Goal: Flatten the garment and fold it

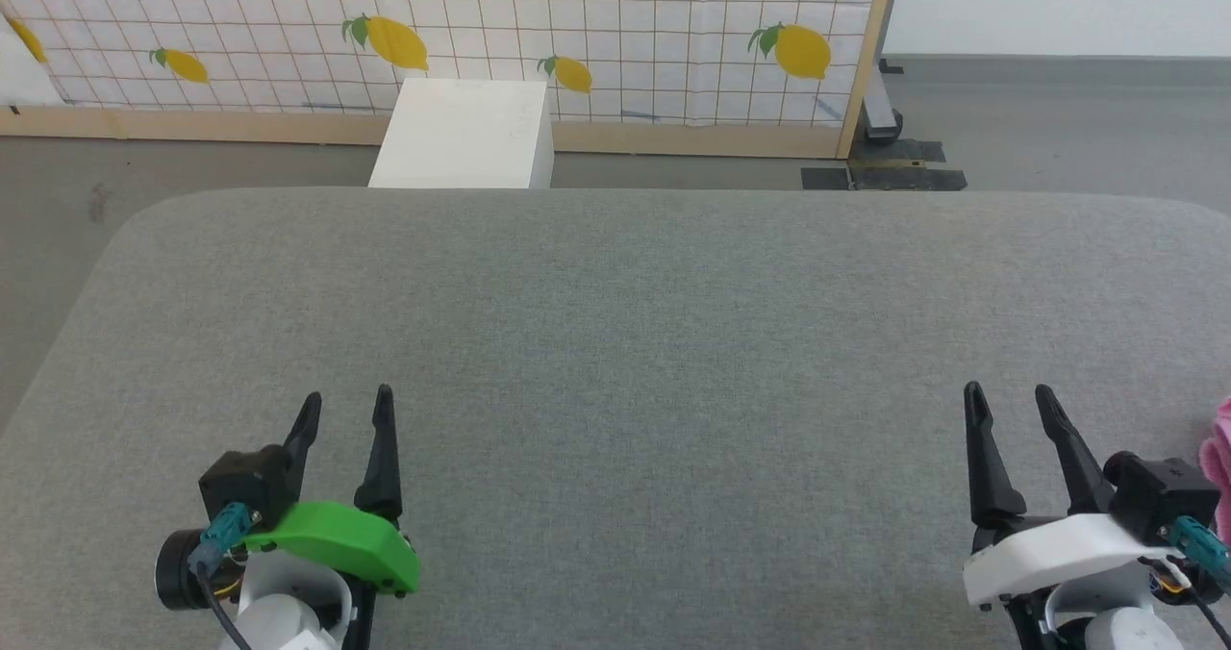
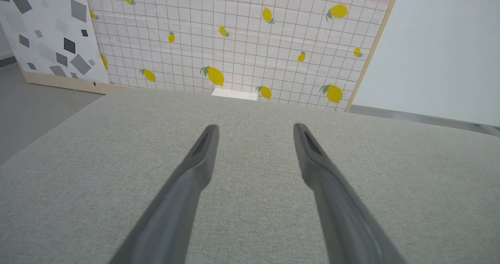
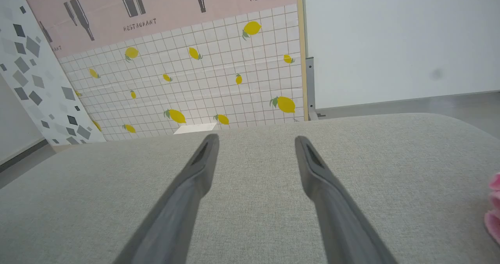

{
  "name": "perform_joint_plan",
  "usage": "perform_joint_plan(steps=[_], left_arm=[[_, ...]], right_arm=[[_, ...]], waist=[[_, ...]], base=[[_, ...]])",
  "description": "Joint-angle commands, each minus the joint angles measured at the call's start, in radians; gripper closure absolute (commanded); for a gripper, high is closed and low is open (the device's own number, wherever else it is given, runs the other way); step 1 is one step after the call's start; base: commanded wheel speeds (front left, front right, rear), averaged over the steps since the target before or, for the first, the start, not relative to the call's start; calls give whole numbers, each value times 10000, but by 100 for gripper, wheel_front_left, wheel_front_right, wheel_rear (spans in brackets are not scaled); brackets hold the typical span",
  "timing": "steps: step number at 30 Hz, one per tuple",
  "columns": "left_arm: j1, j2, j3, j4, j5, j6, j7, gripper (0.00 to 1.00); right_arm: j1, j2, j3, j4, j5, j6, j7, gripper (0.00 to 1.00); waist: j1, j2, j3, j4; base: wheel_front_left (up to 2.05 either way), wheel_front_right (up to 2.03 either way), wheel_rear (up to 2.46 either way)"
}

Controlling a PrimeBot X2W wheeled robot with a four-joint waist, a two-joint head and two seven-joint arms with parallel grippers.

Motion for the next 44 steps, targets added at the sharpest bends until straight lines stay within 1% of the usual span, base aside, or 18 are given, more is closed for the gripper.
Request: perform_joint_plan(steps=[1, 4, 5, 9, 44], left_arm=[[29, -42, -16, 20, -64, 1, -25, 0], [-22, -44, -1, 39, -65, 7, -35, 0], [-2, -3, 10, 31, -24, 1, 3, 100], [-1, 0, 22, 28, -19, 0, 8, 100], [377, -566, 649, -793, 1269, -233, 743, 100]], right_arm=[[40, 1, 7, 10, 87, -15, 30, 0], [12, 1, 28, 10, 106, -15, 29, 0], [-1, 0, 22, 3, 13, 0, 16, 100], [-1, 0, 21, 1, 3, 0, 18, 100], [108, 0, 247, -590, -620, -4, 626, 100]], waist=[[0, 0, 27, 7], [0, 0, 40, 5], [0, 0, 38, 5], [0, 0, 39, 4], [0, 0, 80, -54]], base=[[0, 0, 0], [0, 0, 0], [0, 0, 0], [0, 0, 0], [0, 0, 0]])
